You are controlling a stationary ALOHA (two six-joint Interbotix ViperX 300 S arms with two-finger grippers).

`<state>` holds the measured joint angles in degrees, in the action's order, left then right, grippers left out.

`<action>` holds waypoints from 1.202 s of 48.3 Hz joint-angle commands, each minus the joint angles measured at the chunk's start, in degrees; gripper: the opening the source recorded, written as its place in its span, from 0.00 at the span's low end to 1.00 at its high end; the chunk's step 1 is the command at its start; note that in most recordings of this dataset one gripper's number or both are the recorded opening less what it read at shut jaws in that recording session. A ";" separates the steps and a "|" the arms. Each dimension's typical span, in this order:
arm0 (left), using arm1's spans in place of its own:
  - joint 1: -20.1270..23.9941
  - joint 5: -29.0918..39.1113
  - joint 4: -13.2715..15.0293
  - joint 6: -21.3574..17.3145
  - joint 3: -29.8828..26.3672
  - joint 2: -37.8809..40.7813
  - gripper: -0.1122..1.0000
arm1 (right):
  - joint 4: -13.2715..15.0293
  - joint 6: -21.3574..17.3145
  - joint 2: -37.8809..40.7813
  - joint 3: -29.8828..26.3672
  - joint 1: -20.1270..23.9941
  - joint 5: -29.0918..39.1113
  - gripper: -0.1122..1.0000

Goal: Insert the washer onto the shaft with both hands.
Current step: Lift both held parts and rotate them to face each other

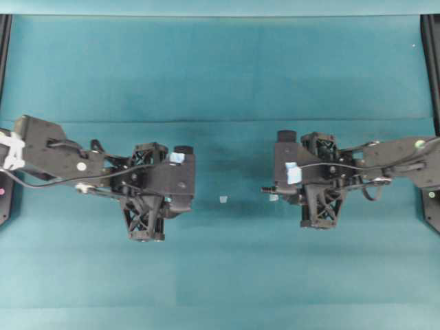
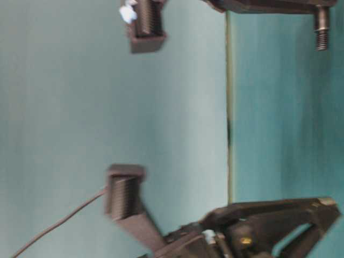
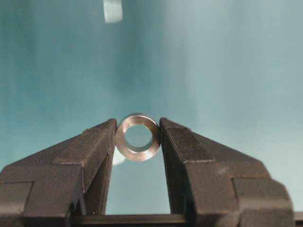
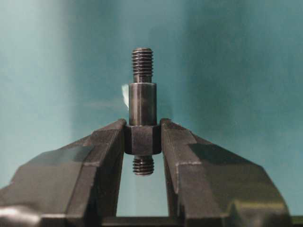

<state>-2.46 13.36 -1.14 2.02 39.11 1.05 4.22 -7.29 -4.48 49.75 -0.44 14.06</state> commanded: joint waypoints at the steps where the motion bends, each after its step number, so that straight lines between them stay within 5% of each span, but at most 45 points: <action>1: -0.09 -3.60 0.00 -0.09 0.97 -2.55 0.43 | 0.09 -1.05 -2.46 0.88 0.53 -3.08 0.10; 30: -0.09 -34.63 0.00 1.14 12.39 -9.93 0.43 | 0.18 -5.80 -8.17 10.81 3.34 -24.08 0.10; 58: -0.09 -36.74 -0.09 2.46 11.25 -9.49 0.43 | 0.09 -5.89 -7.65 12.48 3.43 -30.32 0.10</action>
<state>-2.46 -22.76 -1.14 4.39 51.68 -8.09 4.22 -12.48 -11.87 62.49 2.64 -15.12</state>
